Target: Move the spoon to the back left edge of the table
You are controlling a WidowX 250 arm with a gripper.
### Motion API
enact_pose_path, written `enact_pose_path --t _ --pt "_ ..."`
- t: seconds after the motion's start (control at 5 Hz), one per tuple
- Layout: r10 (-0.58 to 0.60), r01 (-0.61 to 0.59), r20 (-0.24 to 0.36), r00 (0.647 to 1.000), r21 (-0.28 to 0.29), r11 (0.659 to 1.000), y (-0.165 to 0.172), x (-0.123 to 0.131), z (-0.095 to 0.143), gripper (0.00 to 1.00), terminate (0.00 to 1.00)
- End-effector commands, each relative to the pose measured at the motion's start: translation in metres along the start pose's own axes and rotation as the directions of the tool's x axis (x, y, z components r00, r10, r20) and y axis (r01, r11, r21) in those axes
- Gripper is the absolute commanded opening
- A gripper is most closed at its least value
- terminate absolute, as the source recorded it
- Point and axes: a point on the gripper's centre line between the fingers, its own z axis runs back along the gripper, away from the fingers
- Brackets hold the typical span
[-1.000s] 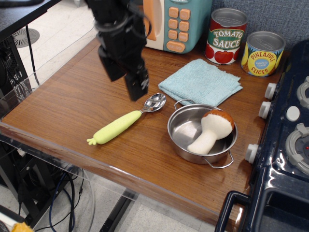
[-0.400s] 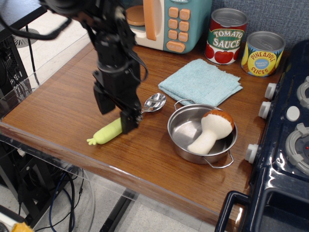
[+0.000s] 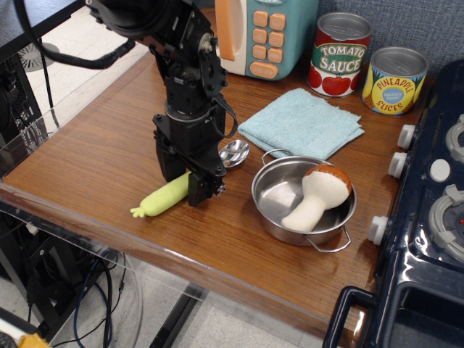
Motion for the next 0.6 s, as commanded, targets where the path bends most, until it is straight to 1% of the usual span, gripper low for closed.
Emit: enact_pose_path --t 0.0,0.2,0.4 --pt "0.023 -0.024 0.039 0.999 0.028 0.999 0.007 0.003 0.013 0.0 0.0" --pt "0.068 -0.068 0.055 0.996 0.003 0.998 0.011 0.001 0.013 0.0 0.0" --pt "0.131 -0.13 0.065 0.989 -0.013 0.991 0.018 0.0 0.021 0.0 0.0"
